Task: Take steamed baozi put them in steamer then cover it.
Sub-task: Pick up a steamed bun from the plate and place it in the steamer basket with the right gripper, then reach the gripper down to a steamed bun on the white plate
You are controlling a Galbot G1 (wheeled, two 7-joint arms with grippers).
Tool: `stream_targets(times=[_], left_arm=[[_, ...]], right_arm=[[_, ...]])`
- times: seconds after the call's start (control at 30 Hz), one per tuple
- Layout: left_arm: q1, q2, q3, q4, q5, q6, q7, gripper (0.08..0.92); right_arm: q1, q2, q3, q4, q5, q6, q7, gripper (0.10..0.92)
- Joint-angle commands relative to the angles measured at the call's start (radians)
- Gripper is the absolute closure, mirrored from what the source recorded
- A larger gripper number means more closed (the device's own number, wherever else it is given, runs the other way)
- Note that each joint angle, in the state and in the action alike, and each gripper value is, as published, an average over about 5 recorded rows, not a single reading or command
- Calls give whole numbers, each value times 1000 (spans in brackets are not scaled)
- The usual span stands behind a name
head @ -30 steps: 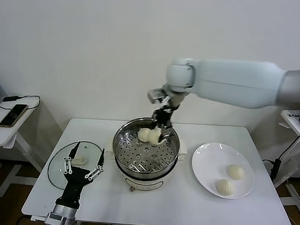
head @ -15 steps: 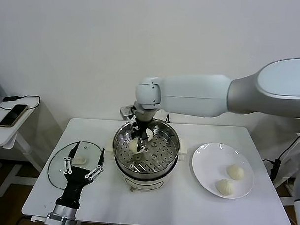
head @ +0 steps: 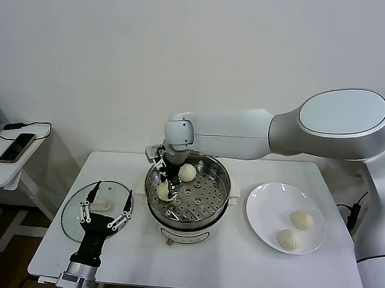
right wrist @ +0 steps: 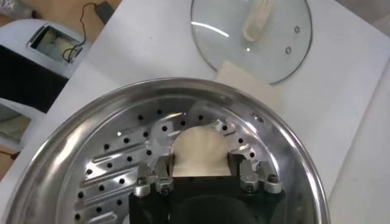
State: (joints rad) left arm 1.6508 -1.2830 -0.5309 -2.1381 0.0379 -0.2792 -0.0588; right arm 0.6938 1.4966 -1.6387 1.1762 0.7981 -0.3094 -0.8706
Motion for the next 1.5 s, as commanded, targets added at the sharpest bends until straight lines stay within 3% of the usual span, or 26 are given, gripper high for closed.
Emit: stream_targets(times=[0.03,0.33,0.73,1.1,1.5], left_arm=[[1,3,-1,0,0,-2,-1,177],[6,11,0,7,0,-11,-2,177],[16,13,6,-6,17,-6,-6,177],[27,-4,0,-17,29,-2,-7,177],[39,-18,-7,-21,46,-3,-6,177]], right_arm=[[-14,0,5,1,-5,-4,21,222],[119,-190,61,117,-98,2,-127,203],[237,-636,45,196,-291,143,-394,203],[89,-904,37,167,-483,224,-437,203],[-260,-975,218,168,-589,242,-413,203]])
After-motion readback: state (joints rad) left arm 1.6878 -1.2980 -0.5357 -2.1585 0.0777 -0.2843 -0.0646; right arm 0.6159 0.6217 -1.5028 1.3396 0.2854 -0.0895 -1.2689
